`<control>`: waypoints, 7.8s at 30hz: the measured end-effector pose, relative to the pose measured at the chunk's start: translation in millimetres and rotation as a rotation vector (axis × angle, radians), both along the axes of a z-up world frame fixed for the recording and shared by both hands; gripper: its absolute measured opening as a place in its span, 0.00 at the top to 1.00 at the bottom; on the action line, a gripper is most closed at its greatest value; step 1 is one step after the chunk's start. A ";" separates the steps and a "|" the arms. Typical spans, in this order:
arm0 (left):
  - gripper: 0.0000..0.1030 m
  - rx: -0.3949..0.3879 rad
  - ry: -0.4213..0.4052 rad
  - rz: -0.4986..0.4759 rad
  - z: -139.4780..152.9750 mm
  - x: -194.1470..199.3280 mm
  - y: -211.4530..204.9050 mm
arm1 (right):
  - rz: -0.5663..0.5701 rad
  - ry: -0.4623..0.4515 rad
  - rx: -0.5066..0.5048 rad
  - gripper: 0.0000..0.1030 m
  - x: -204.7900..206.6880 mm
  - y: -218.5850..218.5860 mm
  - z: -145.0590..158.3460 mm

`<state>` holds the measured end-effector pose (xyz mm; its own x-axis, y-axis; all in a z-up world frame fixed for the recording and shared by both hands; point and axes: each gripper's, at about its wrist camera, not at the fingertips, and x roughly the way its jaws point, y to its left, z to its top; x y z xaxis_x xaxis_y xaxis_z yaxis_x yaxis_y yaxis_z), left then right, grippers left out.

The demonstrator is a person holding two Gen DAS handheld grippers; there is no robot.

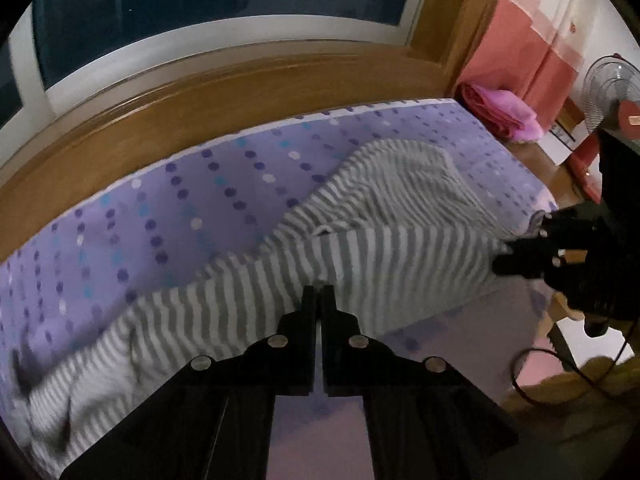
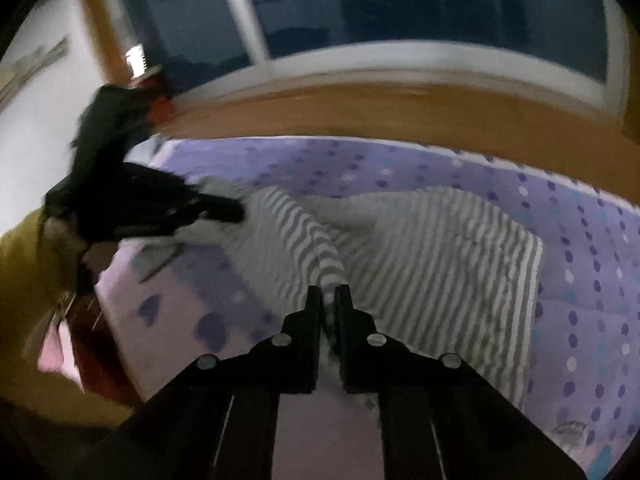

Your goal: Fold clothes

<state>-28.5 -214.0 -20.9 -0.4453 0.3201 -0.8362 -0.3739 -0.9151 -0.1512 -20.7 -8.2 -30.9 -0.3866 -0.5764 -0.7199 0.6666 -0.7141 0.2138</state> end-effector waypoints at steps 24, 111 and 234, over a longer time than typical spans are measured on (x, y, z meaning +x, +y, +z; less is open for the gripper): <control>0.72 0.073 0.034 0.027 20.7 40.9 18.9 | -0.203 -0.129 0.008 0.51 71.0 33.2 -21.1; 0.74 0.056 0.007 0.220 -13.9 83.9 41.9 | -0.546 -0.111 0.129 0.57 41.9 135.2 -17.5; 0.80 -0.044 0.049 0.569 0.2 154.3 -232.6 | -0.015 -0.054 0.027 0.23 127.1 -188.0 -14.0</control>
